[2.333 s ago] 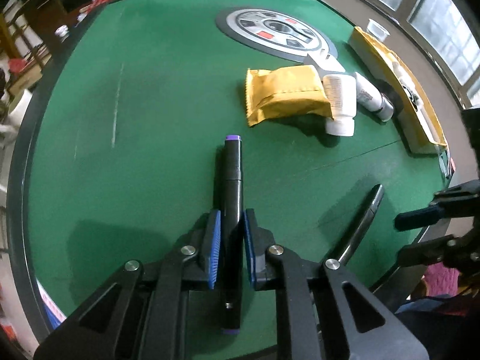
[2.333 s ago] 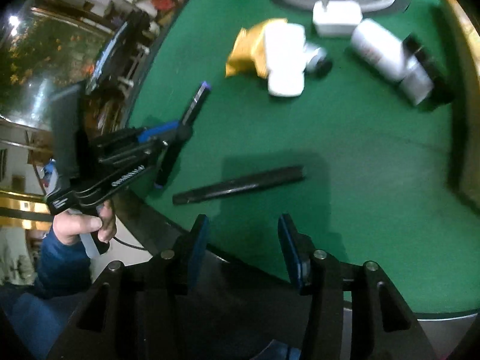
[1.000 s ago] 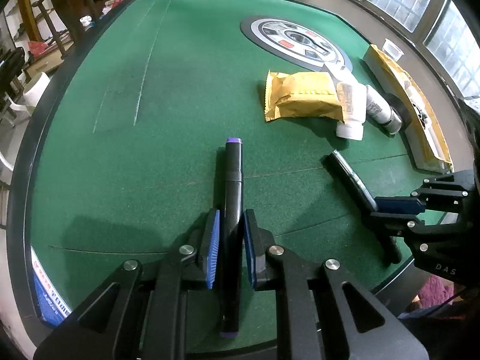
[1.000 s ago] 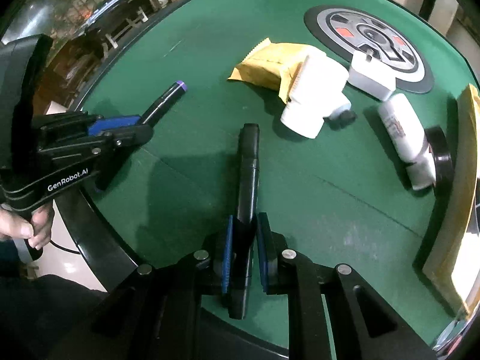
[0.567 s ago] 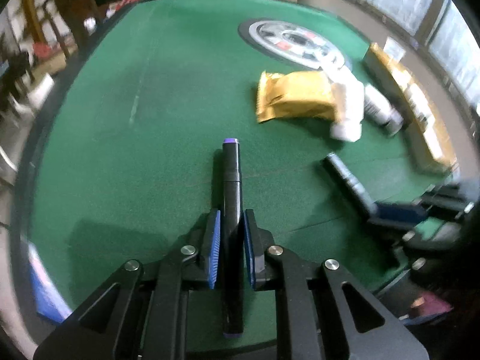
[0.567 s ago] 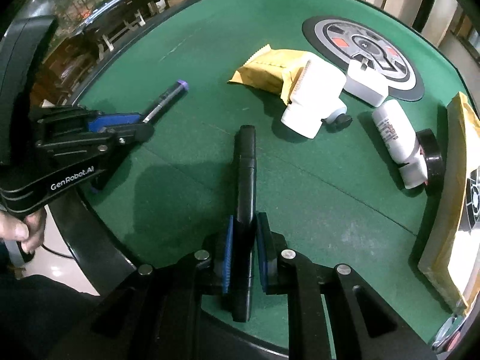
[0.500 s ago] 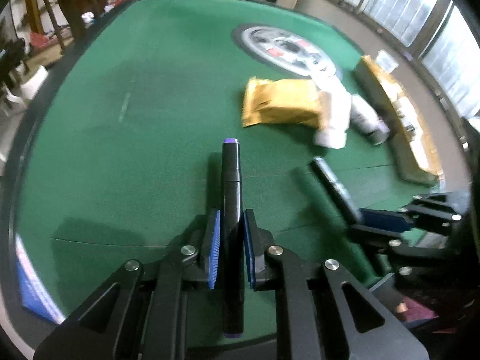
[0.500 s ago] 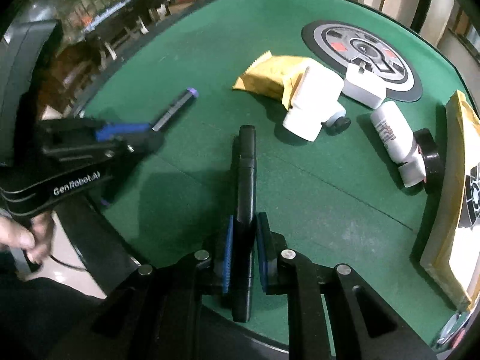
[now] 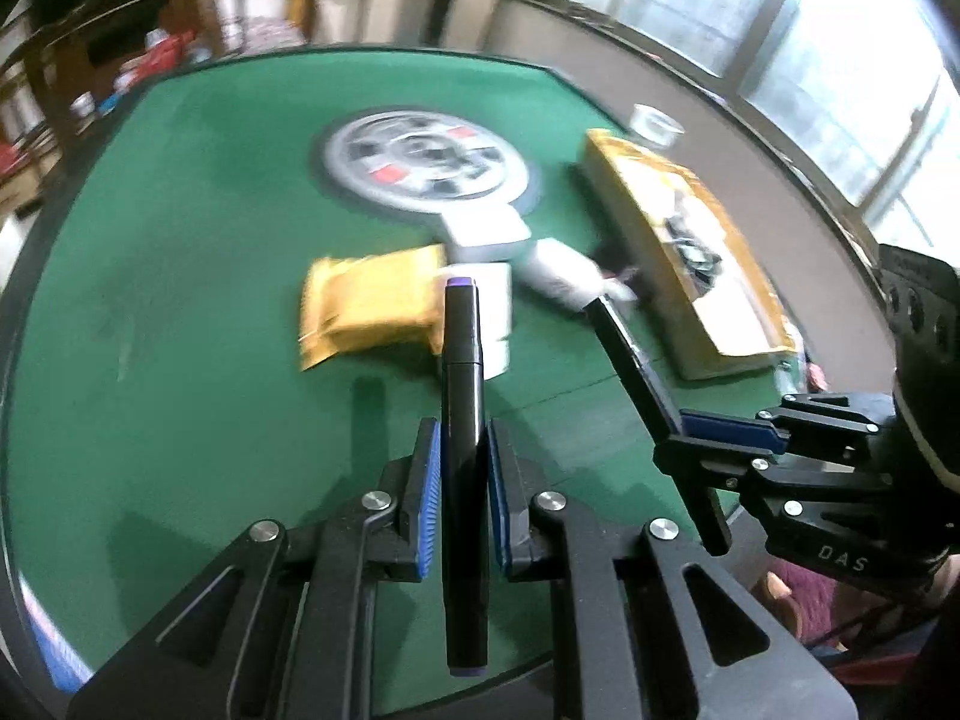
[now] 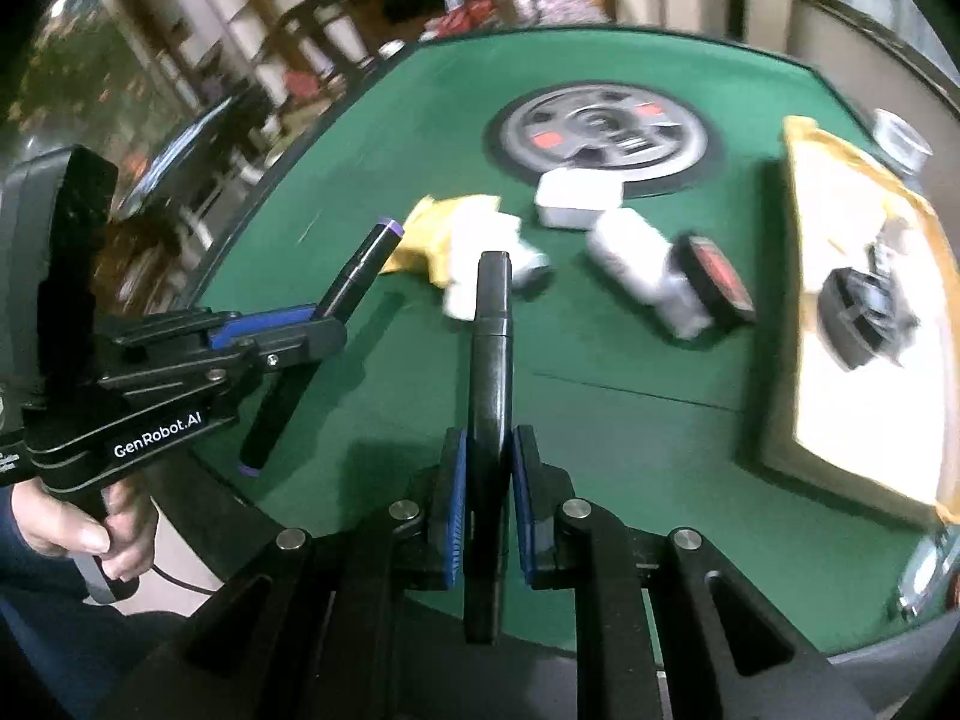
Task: Organize rigid objects
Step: 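Carry both black markers in the left and right grippers to the tray, then lower both markers into the tray and open both grippers, then move the left gripper to the yellow foil packet while the right returns to the pile, then grasp the yellow packet with the left gripper while the right grasps the green-label white bottle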
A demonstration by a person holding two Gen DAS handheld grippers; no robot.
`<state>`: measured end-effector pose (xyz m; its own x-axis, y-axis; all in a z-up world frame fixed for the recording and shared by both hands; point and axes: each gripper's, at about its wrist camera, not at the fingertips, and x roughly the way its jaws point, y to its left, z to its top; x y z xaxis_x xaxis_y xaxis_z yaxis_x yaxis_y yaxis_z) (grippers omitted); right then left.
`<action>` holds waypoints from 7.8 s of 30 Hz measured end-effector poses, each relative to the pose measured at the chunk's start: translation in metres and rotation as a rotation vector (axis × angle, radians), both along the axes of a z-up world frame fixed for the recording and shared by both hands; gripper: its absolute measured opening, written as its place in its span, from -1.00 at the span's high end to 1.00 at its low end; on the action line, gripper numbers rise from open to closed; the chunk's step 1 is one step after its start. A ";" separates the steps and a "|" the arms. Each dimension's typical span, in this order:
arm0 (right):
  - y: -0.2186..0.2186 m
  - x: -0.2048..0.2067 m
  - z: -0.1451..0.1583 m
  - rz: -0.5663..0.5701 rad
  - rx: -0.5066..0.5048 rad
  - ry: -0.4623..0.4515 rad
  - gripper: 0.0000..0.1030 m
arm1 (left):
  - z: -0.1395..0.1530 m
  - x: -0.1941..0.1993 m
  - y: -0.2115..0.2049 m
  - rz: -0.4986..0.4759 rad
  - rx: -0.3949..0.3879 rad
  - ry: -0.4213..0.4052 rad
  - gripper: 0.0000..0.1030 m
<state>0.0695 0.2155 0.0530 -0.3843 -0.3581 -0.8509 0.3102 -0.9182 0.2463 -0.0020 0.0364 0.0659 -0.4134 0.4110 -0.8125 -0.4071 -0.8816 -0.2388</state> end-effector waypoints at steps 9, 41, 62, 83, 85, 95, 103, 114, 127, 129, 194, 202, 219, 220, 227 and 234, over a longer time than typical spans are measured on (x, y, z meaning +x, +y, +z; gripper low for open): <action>0.072 -0.014 0.023 -0.163 -0.093 -0.011 0.74 | 0.023 -0.008 0.055 -0.071 0.092 0.017 0.77; 0.232 -0.051 0.027 -0.433 -0.138 -0.021 0.74 | 0.041 -0.064 0.209 -0.195 0.143 -0.057 0.77; 0.272 -0.116 -0.006 -0.514 -0.073 -0.093 0.74 | -0.006 -0.121 0.256 -0.066 0.027 -0.090 0.77; 0.271 -0.138 -0.018 -0.523 0.011 -0.122 0.74 | -0.031 -0.132 0.259 -0.025 -0.009 -0.108 0.77; 0.267 -0.141 -0.020 -0.521 0.027 -0.129 0.74 | -0.030 -0.131 0.260 -0.028 -0.017 -0.100 0.77; 0.261 -0.145 -0.026 -0.525 0.072 -0.148 0.75 | -0.030 -0.126 0.261 -0.041 -0.019 -0.092 0.77; 0.262 -0.140 -0.025 -0.540 0.060 -0.151 0.73 | -0.032 -0.124 0.257 -0.054 0.000 -0.117 0.76; 0.256 -0.124 -0.005 -0.543 0.028 -0.105 0.54 | -0.022 -0.108 0.261 -0.098 0.029 -0.143 0.16; 0.206 -0.081 0.040 -0.454 -0.071 0.029 0.44 | 0.031 -0.070 0.200 -0.128 0.124 -0.064 0.02; 0.195 -0.074 0.043 -0.429 -0.078 0.040 0.39 | 0.037 -0.066 0.182 -0.124 0.138 -0.056 0.02; -0.005 -0.053 0.013 -0.131 -0.117 -0.068 0.16 | -0.054 0.008 -0.004 -0.265 -0.252 0.056 0.14; -0.079 -0.083 -0.005 0.092 -0.088 -0.110 0.13 | -0.054 0.024 -0.069 0.014 -0.287 -0.006 0.15; -0.131 -0.102 -0.047 0.184 0.066 -0.172 0.43 | -0.056 -0.012 -0.116 0.179 -0.089 -0.127 -0.14; -0.129 -0.101 -0.047 0.179 0.063 -0.172 0.43 | -0.056 -0.012 -0.116 0.183 -0.085 -0.120 -0.14; -0.110 -0.082 -0.027 0.178 -0.016 -0.141 0.43 | -0.052 -0.016 -0.116 0.233 -0.047 -0.098 0.24; -0.080 -0.061 -0.016 0.148 -0.071 -0.135 0.43 | -0.047 -0.013 -0.105 0.242 -0.017 -0.113 0.27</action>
<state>0.0088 0.1353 0.0369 -0.2076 -0.4626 -0.8619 0.4001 -0.8442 0.3567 -0.0151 -0.0686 0.0185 -0.4040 0.2975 -0.8651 -0.1557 -0.9542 -0.2555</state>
